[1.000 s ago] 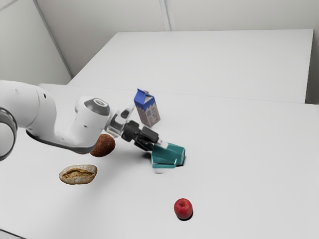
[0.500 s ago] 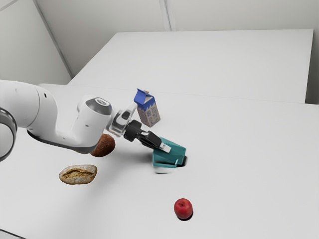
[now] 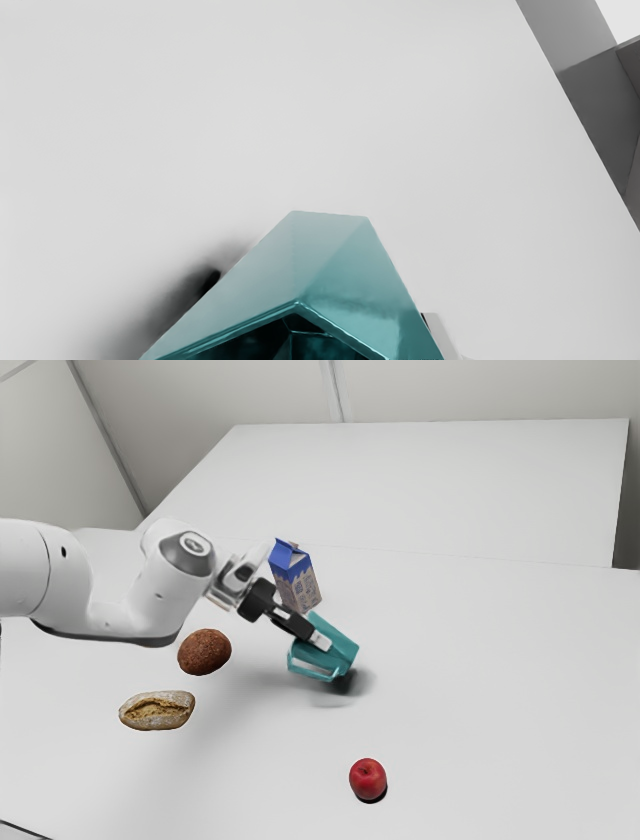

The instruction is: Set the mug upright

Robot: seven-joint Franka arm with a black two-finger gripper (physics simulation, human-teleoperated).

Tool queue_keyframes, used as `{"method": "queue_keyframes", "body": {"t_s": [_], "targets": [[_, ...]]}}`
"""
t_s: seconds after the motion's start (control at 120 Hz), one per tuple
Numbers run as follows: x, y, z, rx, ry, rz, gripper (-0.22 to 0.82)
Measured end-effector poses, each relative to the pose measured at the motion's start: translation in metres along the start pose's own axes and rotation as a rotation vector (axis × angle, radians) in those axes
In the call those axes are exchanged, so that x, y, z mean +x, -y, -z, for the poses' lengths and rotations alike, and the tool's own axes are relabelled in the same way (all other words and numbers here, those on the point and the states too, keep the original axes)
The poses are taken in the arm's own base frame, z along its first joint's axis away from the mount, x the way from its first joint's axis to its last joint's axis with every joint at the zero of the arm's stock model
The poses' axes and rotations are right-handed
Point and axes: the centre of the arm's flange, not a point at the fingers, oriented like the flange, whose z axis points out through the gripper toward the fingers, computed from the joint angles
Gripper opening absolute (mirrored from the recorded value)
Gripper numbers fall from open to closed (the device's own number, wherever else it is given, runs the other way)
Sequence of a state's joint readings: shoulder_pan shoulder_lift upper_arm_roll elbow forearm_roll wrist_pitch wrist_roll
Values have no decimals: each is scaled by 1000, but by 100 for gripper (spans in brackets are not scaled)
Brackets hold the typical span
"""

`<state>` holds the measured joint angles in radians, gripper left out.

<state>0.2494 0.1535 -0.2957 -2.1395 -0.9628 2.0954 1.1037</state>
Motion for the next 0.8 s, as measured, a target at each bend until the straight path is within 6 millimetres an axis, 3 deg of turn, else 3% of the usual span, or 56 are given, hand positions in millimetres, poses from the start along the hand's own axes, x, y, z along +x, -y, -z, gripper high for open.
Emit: {"method": "queue_keyframes", "body": {"t_s": [0.25,0.383,0.55,0.8], "targets": [[5,-15,46,337,247,-132,-16],[4,-15,55,484,356,-143,-16],[-2,-12,49,624,455,-132,-16],[-8,-16,24,730,501,-89,-16]]}}
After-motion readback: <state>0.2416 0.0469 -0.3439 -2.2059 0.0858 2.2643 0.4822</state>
